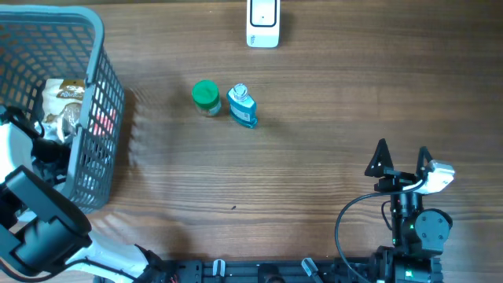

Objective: Scan the item barcode

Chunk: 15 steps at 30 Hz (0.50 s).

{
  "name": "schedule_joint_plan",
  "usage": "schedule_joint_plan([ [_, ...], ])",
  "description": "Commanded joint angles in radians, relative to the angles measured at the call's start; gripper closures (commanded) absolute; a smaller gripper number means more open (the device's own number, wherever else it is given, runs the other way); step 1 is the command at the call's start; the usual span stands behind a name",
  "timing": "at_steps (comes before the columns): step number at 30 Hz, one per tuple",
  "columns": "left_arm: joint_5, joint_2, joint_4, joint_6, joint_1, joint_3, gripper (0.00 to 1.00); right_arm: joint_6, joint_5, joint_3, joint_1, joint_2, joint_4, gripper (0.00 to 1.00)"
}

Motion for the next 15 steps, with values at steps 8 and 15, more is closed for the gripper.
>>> schedule_joint_plan([
  [8, 0.031, 0.002, 0.037, 0.028, -0.001, -0.013, 0.55, -0.016, -0.012, -0.001, 0.002, -0.008, 0.002, 0.0],
  [15, 0.032, 0.002, 0.04, 0.02, -0.001, -0.013, 0.72, -0.016, -0.012, -0.001, 0.002, -0.008, 0.002, 0.0],
])
